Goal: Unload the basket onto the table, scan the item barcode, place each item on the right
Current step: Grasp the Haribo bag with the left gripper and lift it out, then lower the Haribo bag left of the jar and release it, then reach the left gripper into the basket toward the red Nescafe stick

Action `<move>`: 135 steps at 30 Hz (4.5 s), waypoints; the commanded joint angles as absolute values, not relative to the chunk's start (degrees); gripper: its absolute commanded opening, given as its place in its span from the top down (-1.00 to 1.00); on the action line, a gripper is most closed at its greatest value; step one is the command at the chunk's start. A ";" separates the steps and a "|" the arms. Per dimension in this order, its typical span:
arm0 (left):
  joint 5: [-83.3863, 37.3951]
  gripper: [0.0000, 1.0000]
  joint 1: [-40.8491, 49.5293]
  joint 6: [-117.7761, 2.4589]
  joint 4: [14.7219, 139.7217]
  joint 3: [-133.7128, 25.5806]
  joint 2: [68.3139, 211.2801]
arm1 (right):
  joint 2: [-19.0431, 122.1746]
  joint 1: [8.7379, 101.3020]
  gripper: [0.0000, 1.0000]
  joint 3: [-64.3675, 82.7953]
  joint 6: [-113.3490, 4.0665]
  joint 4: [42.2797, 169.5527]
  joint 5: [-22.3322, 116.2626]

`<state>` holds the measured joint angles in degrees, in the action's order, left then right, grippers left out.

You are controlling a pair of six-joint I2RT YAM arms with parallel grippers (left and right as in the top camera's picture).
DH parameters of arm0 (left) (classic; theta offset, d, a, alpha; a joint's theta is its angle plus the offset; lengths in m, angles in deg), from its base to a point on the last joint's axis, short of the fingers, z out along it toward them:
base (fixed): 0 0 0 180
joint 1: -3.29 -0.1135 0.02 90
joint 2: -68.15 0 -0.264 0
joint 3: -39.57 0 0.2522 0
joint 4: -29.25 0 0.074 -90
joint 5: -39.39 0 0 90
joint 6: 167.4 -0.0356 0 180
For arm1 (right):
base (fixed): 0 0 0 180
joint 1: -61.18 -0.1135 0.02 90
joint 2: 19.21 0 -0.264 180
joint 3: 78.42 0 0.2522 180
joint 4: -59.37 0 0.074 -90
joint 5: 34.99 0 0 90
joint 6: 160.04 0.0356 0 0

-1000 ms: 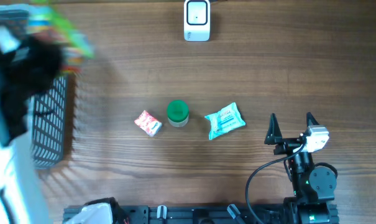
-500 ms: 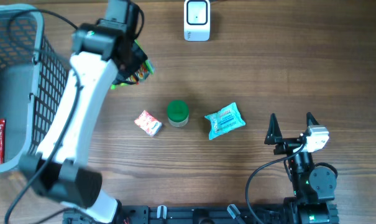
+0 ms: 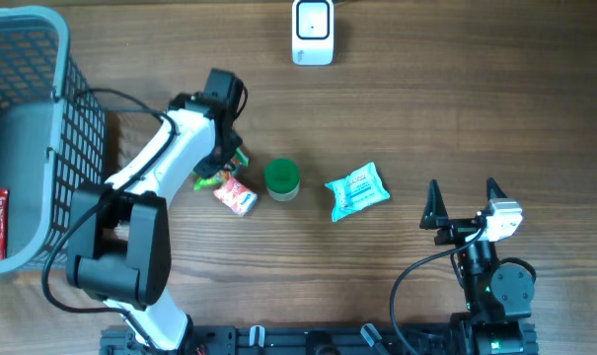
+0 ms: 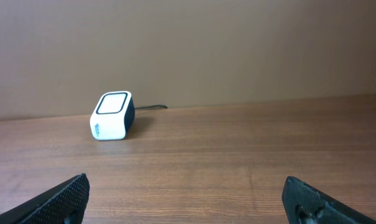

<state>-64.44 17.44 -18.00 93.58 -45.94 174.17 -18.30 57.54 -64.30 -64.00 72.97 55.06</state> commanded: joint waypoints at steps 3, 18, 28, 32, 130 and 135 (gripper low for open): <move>-72.74 0.30 12.94 -17.50 93.93 -43.57 173.84 | -18.56 57.50 -0.99 -64.35 -63.52 72.79 54.60; -67.17 0.84 6.93 -27.81 92.58 -43.64 162.67 | -18.56 57.50 -0.99 -64.35 -63.49 72.79 54.60; -60.70 0.92 9.38 -32.23 92.73 -43.51 160.55 | -18.56 57.50 -0.99 -64.37 -63.49 72.79 54.60; -60.72 0.92 12.63 -32.18 92.88 -43.51 161.38 | -18.56 57.50 -0.99 -64.35 -63.49 72.79 54.60; -65.16 -1.00 -42.60 -48.71 86.33 -46.20 151.92 | -18.56 57.50 -0.99 -64.37 -63.52 72.79 54.60; -64.94 -1.00 -43.49 -51.09 72.27 -35.14 152.90 | -18.56 57.50 -1.00 -64.37 -63.52 72.79 54.63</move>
<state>-65.55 -42.79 -46.35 78.41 -41.56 151.94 -18.30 57.54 -64.30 -64.00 72.97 55.06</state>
